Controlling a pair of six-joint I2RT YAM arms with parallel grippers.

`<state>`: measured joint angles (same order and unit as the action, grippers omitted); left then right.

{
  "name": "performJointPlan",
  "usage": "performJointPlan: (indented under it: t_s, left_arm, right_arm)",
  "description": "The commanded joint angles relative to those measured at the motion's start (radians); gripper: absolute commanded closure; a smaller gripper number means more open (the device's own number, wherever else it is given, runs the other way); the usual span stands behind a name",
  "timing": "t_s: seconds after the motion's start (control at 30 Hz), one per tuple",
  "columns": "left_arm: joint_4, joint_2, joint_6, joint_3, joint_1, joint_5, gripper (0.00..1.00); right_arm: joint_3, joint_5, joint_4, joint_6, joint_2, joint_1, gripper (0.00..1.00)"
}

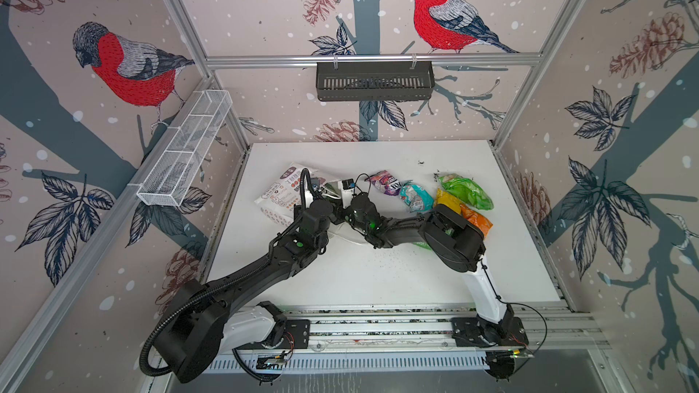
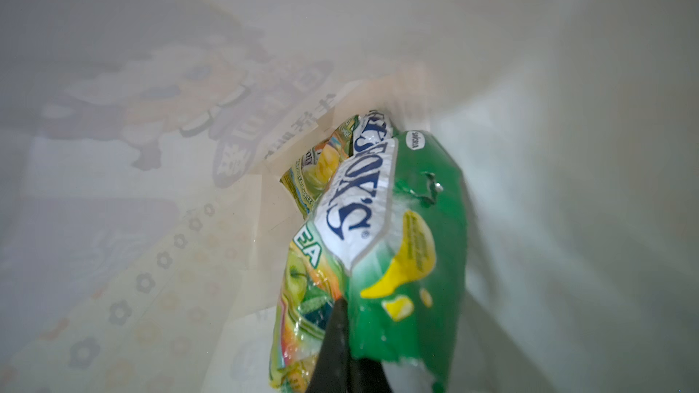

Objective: Take the snacks out of the paper bag
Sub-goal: Pick up the snack from the paper bag, then place the snack at the center of the table.

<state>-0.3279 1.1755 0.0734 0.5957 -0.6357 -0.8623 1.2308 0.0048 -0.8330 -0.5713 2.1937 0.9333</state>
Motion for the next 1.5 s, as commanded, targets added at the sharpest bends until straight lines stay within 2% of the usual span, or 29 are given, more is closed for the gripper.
performJointPlan:
  t_s: [0.0,0.33,0.53,0.67,0.97,1.17,1.33,1.47]
  left_arm:
    - [-0.026,-0.010,-0.001,-0.008,0.005,-0.071,1.00]
    - [-0.094,-0.028,0.002,-0.035,0.047,-0.032,1.00]
    - [-0.176,0.009,-0.005,-0.035,0.080,0.004,1.00]
    - [-0.244,0.072,-0.035,-0.009,0.095,0.030,1.00]
    - [-0.371,0.267,-0.091,0.096,0.111,0.118,1.00]
    - [-0.426,0.433,-0.159,0.265,0.116,0.245,1.00]
    - [-0.395,0.550,-0.178,0.431,0.116,0.382,1.00]
    - [-0.415,0.590,-0.230,0.482,0.116,0.551,1.00]
  right_arm:
    - [-0.037,0.079,-0.070,0.023,-0.041,-0.003,1.00]
    - [-0.212,0.187,-0.098,0.055,-0.215,-0.002,1.00]
    - [-0.302,0.251,-0.107,0.063,-0.321,-0.003,1.00]
    - [-0.380,0.298,-0.138,0.065,-0.405,-0.004,1.00]
    - [-0.446,0.368,-0.063,0.073,-0.579,-0.024,1.00]
    - [-0.515,0.421,0.043,0.029,-0.679,-0.090,1.00]
    - [-0.588,0.344,0.104,-0.060,-0.715,-0.173,1.00]
    - [-0.610,0.327,0.157,-0.099,-0.698,-0.207,1.00]
